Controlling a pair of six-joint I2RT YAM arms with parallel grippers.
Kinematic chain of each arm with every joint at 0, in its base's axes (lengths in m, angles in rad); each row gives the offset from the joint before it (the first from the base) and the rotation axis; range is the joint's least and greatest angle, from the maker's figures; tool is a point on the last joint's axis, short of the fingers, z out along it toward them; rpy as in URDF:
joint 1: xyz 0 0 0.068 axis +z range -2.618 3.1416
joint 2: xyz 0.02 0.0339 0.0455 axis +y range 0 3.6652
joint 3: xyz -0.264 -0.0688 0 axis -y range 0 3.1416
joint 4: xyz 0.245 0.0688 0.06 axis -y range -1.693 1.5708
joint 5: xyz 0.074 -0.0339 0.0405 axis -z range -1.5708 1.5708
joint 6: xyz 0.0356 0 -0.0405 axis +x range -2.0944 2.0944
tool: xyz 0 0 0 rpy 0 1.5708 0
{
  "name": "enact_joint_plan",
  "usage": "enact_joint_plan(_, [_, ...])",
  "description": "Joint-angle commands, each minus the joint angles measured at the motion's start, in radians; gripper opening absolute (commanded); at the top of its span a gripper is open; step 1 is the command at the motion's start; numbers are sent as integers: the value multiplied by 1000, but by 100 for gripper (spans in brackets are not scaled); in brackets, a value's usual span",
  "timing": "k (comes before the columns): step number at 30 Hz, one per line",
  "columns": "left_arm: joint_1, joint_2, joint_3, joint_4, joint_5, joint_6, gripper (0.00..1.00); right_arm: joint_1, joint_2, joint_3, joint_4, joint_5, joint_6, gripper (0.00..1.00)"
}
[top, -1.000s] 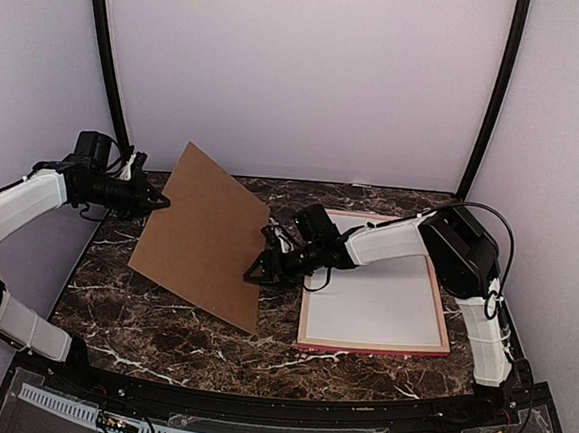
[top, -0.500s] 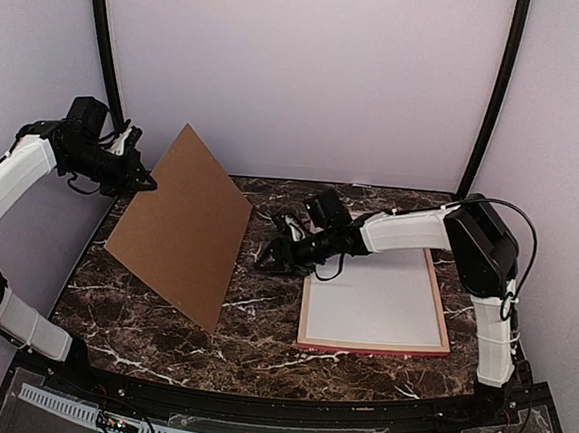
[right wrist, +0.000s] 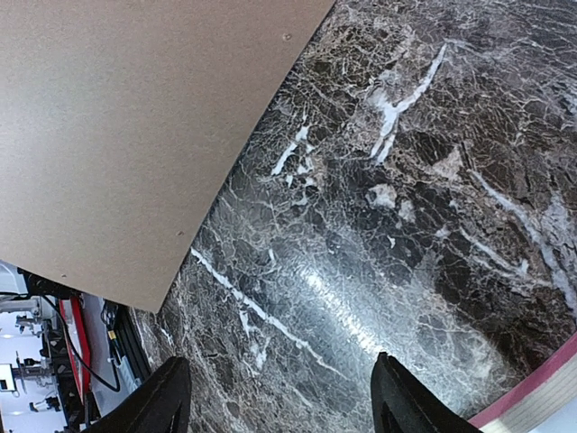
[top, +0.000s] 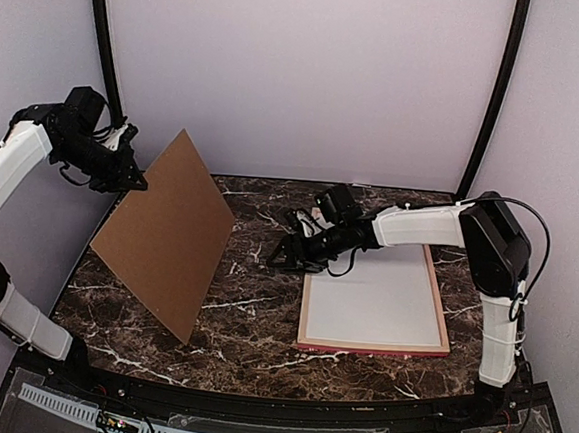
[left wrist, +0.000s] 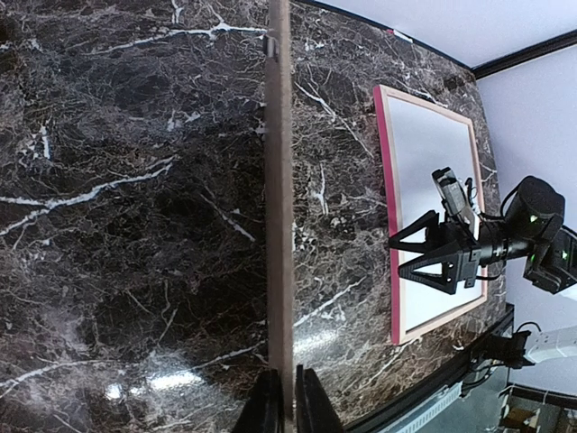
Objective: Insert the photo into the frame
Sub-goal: Pick up the backboard from the center of the board, then turn over the backboard.
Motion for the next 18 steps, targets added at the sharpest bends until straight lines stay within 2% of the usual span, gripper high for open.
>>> enact_joint_plan(1, [-2,-9,-11,37,98,-16,9,-2,-5,-10,8,6,-8,69])
enact_joint_plan(9, [-4,-50,-145,183,245,-101,15,8,10,-20,45,-16,22,69])
enact_joint_plan(13, [-16,-66,-186,240,306,-139,21,22,33,-22,96,-39,62,69])
enact_joint_plan(18, [-42,-84,-243,355,363,-207,28,53,101,29,75,-18,80,69])
